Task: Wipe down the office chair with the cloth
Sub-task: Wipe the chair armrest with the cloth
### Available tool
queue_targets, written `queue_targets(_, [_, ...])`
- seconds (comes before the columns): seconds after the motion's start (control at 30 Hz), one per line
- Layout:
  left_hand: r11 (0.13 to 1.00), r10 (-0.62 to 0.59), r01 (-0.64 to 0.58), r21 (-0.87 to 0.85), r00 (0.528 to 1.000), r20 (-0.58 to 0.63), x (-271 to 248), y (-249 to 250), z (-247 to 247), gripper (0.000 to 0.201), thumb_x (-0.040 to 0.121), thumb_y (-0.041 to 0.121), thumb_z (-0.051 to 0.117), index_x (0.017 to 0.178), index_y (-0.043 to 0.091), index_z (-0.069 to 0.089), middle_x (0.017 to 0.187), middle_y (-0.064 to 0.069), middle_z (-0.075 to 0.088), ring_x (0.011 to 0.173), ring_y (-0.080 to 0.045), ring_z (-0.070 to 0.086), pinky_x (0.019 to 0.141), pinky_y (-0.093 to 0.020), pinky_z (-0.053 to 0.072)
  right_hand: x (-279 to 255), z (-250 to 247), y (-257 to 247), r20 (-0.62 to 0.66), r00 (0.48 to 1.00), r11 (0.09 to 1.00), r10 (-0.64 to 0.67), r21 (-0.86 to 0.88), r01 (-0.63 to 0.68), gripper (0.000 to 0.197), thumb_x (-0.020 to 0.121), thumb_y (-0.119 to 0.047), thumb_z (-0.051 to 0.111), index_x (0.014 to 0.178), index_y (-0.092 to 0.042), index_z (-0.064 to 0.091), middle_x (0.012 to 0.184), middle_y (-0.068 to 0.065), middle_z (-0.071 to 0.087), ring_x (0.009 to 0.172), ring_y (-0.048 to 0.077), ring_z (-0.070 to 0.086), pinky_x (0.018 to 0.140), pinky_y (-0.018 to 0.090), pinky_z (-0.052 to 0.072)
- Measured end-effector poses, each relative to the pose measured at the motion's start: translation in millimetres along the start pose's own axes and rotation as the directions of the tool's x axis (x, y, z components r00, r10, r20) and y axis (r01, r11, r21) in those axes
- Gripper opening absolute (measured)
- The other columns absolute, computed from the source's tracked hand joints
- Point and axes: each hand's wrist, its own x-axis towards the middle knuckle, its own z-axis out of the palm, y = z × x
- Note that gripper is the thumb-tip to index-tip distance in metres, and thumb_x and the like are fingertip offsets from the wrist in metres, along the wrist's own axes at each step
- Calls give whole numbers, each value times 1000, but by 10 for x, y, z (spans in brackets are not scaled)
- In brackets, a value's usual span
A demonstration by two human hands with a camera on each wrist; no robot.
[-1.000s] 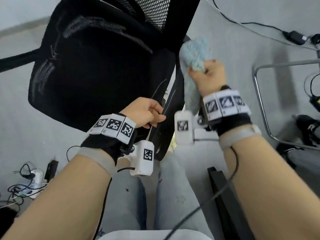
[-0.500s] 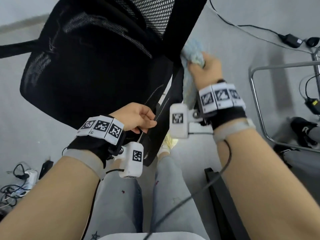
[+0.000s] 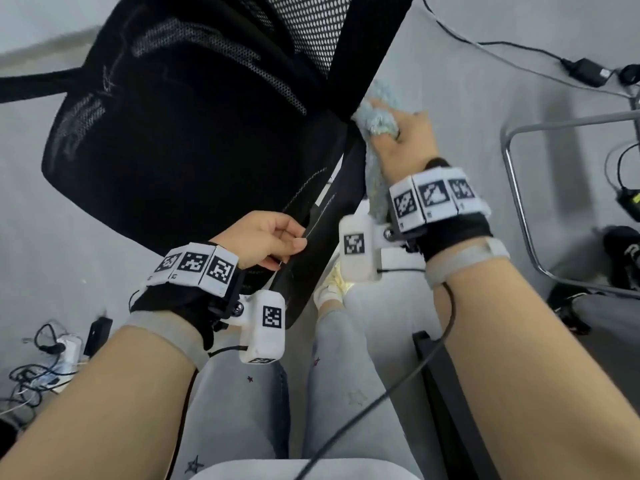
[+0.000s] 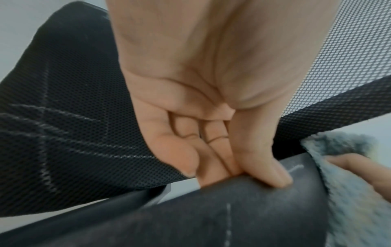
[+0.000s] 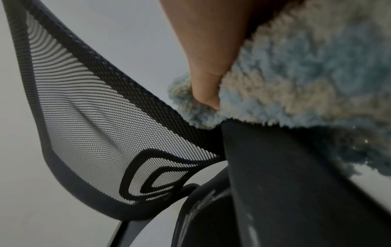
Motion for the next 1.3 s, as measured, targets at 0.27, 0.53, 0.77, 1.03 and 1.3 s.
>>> queue_targets(0.27, [989, 140, -144, -31, 984, -111, 123, 23, 96, 12, 85, 15, 60, 80, 26, 60, 66, 8, 59, 53, 3, 57, 52, -13, 48, -450, 16, -11, 28, 1000, 1000, 12, 14, -12, 22, 80, -17, 52, 77, -37, 60, 89, 10, 47, 61, 4, 40, 51, 0, 32])
queue_targets(0.53, [977, 68, -81, -199, 995, -69, 45, -157, 147, 19, 86, 28, 56, 69, 20, 60, 62, 8, 69, 62, -4, 65, 66, -23, 56, -422, -51, -109, 50, 998, 993, 48, -110, -42, 24, 76, -24, 51, 54, -23, 40, 82, 6, 41, 58, 10, 38, 48, 6, 30])
queue_targets(0.77, [967, 93, -106, -233, 994, -63, -40, -394, 184, 14, 84, 8, 57, 73, 16, 60, 56, 11, 67, 58, 1, 64, 60, -14, 54, -833, 150, -149, 80, 995, 994, 58, -101, -50, 28, 87, -17, 53, 112, -24, 63, 109, 4, 32, 93, 7, 34, 81, 1, 28])
queue_targets(1.03, [960, 120, -124, -250, 992, -29, -28, -345, 220, 14, 86, 13, 57, 74, 20, 61, 61, 10, 69, 62, 0, 66, 64, -17, 56, -649, 87, -192, 1, 999, 985, 53, -165, -52, 39, 87, -18, 54, 126, -24, 55, 113, 3, 31, 97, 9, 39, 89, 16, 36])
queue_targets(1.3, [944, 188, -226, -241, 967, -174, -45, -543, 370, 21, 83, 0, 58, 72, 18, 61, 55, 16, 65, 55, 4, 59, 56, -12, 50, -1015, 270, -202, -22, 1000, 996, 21, -83, -22, 40, 86, -9, 53, 124, -22, 56, 105, 1, 26, 94, 19, 48, 89, 24, 45])
